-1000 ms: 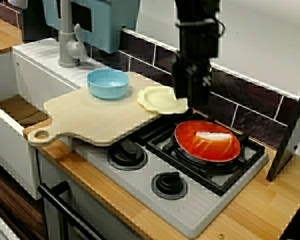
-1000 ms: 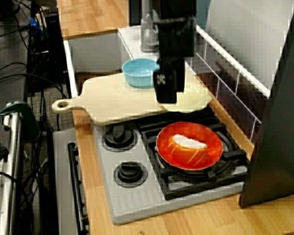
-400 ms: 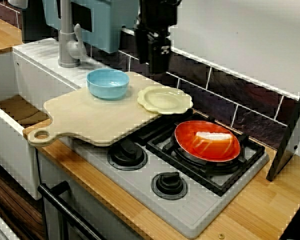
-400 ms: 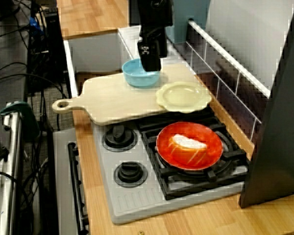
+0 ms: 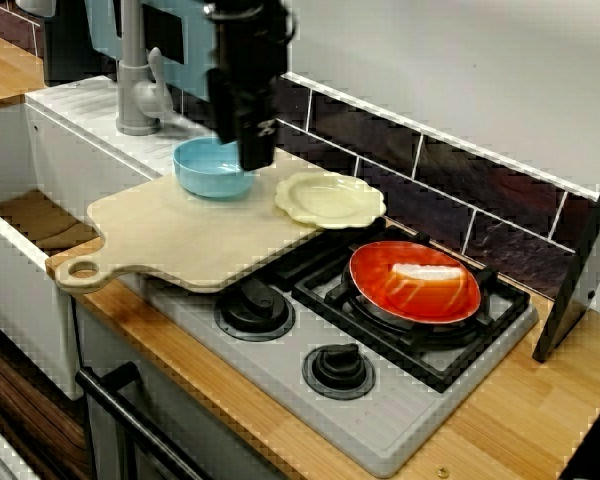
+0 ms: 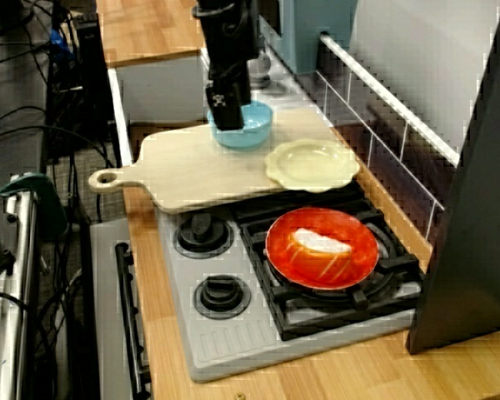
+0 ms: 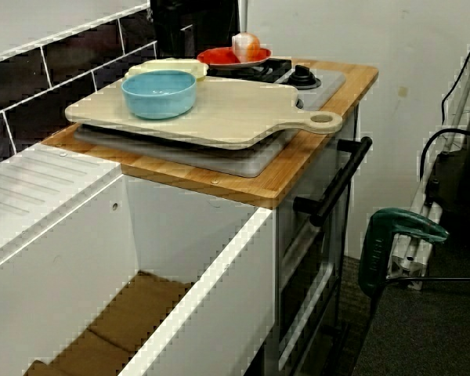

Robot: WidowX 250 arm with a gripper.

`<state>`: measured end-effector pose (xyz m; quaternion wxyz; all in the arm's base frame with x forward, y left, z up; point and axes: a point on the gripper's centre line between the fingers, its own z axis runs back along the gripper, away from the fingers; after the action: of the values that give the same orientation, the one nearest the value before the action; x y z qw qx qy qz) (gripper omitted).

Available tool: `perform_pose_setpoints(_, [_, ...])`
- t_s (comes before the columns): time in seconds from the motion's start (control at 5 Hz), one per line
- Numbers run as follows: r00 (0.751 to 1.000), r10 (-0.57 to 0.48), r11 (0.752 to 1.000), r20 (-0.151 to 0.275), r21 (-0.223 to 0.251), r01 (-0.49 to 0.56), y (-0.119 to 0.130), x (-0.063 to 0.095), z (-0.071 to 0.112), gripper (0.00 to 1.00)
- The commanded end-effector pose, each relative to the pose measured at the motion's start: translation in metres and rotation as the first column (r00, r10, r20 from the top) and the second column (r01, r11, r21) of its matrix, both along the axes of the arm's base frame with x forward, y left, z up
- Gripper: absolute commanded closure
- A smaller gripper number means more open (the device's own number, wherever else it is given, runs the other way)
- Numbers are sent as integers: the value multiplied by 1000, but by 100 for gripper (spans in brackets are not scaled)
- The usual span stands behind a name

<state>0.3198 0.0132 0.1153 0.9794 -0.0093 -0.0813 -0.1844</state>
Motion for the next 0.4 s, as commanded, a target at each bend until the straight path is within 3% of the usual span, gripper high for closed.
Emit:
perform_pose_setpoints(0.0, [983, 152, 988, 101, -15, -151, 33, -10, 27, 0])
perform_pose_setpoints(0.2, [974, 206, 979, 92, -30, -204, 39, -3, 28, 0])
